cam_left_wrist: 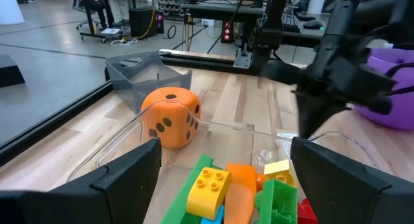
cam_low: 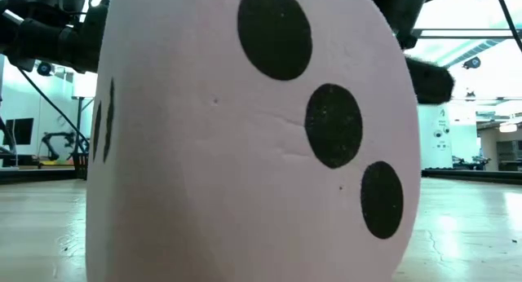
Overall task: Pick & Place Toys
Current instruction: Put the orange deck of cards into the black basket
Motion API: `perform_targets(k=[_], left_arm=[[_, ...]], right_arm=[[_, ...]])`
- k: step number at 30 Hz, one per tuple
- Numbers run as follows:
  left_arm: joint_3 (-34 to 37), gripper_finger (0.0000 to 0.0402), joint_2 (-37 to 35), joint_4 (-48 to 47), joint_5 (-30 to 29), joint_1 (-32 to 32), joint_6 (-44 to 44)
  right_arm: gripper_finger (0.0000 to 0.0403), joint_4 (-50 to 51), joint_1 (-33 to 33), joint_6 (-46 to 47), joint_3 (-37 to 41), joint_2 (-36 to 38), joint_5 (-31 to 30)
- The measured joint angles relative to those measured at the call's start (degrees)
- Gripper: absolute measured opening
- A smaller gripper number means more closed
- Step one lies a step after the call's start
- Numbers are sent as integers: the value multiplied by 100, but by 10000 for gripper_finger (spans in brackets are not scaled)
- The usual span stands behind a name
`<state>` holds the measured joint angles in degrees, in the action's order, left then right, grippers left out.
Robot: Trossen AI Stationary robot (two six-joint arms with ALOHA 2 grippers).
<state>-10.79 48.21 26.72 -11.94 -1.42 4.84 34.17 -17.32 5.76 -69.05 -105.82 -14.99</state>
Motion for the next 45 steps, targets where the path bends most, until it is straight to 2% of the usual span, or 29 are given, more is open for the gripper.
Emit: perform_targets(k=[2,9,19,26,29,32,42,45], left_arm=[[0,346,0,-1,0,1,0],[0,346,0,-22,0,1,2],[-2,346,2,-93,0,-1,7],[-2,346,2,-98,-1,1,7],[-2,346,2,-96,-2,1,9],[-2,346,4,-98,-4,0,13],[-2,346,4,-125,-4,1,13],[-2,346,4,-125,-4,1,13]], right_arm=[[18,-8,-95,99,-1,0,184],[18,-126,-421,462,-3,-116,229],[18,-223,-466,520,-25,-430,259],[18,-242,-442,472,-31,-538,1036],[18,-241,-457,478,-15,-544,1593],[18,-190,-470,474,-2,-558,1774],[18,-196,-459,453,-9,-561,1690],[18,-163,-518,417,-25,-505,1416]])
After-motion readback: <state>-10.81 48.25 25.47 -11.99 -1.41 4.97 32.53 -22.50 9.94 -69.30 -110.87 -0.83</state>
